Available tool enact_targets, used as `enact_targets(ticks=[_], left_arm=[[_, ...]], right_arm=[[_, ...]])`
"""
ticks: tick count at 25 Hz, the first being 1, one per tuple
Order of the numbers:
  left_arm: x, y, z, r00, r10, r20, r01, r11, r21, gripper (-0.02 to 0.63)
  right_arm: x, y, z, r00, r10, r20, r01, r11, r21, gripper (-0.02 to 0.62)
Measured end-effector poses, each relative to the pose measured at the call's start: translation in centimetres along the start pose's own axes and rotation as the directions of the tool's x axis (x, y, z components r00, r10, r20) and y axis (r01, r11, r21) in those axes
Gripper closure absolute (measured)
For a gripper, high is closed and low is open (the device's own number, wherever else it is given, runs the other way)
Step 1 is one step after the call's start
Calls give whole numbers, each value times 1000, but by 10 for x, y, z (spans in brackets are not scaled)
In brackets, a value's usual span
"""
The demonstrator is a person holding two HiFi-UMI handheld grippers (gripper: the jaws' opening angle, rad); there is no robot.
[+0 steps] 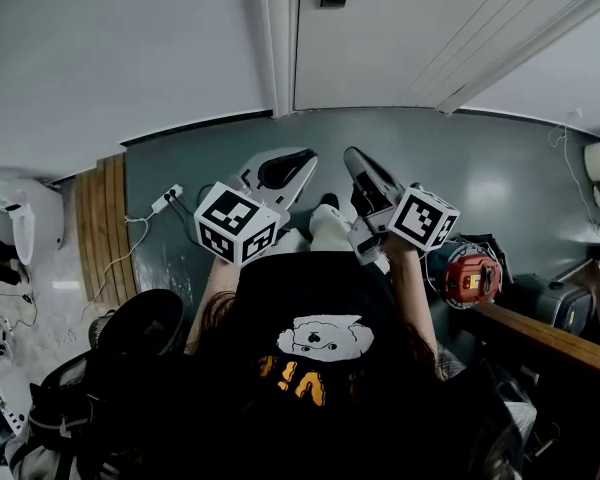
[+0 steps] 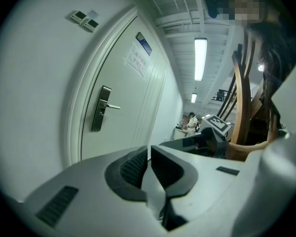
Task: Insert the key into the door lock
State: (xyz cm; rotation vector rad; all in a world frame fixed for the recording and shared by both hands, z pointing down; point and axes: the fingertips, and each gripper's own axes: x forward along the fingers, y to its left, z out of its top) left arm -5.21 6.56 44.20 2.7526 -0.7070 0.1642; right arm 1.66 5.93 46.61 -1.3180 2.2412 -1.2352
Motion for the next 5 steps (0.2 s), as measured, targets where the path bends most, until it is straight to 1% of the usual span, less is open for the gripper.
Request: enact_targets(ticks=[5], left_arm=[[3, 0, 1, 1000, 1, 0, -1, 1000, -2, 581]], right_arm=[[-2, -3, 5, 1000, -8, 2, 8, 1000, -19, 583]])
